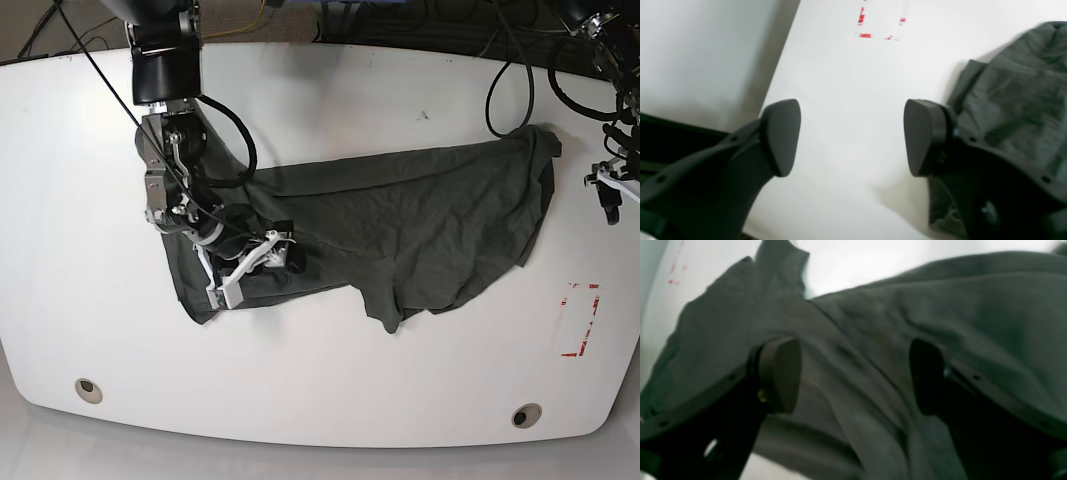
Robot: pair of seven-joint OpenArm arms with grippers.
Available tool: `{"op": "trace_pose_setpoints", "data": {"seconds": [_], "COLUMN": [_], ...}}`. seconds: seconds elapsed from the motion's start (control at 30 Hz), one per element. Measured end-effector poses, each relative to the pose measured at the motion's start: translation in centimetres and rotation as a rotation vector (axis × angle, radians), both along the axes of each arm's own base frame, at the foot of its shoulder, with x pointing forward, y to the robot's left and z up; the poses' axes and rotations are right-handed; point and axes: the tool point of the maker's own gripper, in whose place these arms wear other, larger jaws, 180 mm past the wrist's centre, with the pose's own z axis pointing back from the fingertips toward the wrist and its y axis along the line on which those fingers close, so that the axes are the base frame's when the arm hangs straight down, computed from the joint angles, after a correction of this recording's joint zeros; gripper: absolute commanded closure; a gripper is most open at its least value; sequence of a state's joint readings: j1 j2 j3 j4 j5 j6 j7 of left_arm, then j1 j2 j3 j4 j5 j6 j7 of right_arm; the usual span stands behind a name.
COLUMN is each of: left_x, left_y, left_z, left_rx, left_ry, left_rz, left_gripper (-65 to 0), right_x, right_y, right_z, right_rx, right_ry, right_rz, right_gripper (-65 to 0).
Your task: Layout the t-shirt on the table in an organized manner, then fold the t-shirt properly
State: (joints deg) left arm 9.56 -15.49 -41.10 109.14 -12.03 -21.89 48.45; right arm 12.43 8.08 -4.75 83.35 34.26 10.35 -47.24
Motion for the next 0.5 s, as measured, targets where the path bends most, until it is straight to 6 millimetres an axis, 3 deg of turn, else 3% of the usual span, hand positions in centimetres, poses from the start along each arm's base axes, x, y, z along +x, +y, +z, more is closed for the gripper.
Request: {"op": "trace_pose_setpoints", "data": {"seconds": [0.3, 0.5], "left_x": [-0.1, -0.1], "left_y": [0.0, 0.1], "left_z": [-0.1, 0.0], "left_rx": [-0.002, -0.001], "left_ry": [0.001, 0.0], "left_rz": [0.004, 0.005], "left_gripper": [-45.0, -45.0], "right_x": [2.6, 4.5], "right_y": [4.9, 6.6], "right_z": [0.5, 0.4], "right_rx": [0.001, -0.008], "right_ry": [-0.024, -0.02], "right_rz": [0.102, 0.124], "right_gripper": [-48.2, -48.2]}}
